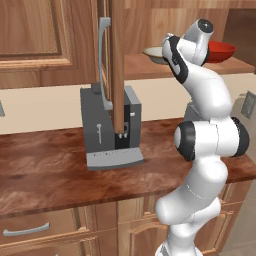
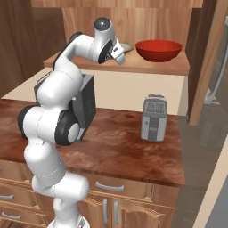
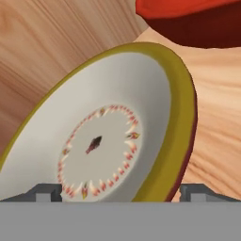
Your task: Move the bowls from the cabinet to the plates on the dining table.
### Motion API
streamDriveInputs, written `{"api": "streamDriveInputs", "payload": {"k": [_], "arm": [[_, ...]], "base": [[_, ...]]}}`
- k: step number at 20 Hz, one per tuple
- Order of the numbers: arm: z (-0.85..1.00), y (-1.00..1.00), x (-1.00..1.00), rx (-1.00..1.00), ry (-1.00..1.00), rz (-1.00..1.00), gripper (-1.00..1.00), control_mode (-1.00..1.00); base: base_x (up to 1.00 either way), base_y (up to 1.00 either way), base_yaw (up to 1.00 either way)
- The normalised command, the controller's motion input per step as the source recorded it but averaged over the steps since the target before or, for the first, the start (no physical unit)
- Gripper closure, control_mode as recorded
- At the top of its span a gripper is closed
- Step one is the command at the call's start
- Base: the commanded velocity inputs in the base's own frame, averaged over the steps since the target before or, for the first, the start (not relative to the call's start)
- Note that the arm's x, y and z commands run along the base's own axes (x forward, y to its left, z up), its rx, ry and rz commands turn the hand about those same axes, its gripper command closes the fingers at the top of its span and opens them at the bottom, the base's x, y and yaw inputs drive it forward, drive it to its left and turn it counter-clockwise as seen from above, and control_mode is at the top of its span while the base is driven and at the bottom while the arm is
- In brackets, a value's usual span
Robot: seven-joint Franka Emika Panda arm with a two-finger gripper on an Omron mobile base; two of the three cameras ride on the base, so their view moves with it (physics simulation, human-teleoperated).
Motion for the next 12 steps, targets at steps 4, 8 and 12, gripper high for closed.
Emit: {"api": "streamDriveInputs", "payload": {"k": [4, 8, 12], "arm": [[0.0, 0.0, 0.0, 0.0, 0.0, 0.0, -1.0, -1.0], [0.0, 0.0, 0.0, 0.0, 0.0, 0.0, 1.0, -1.0], [0.0, 0.0, 0.0, 0.0, 0.0, 0.0, 1.0, -1.0]], "base": [[0.0, 0.0, 0.0], [0.0, 0.0, 0.0], [0.0, 0.0, 0.0]]}}
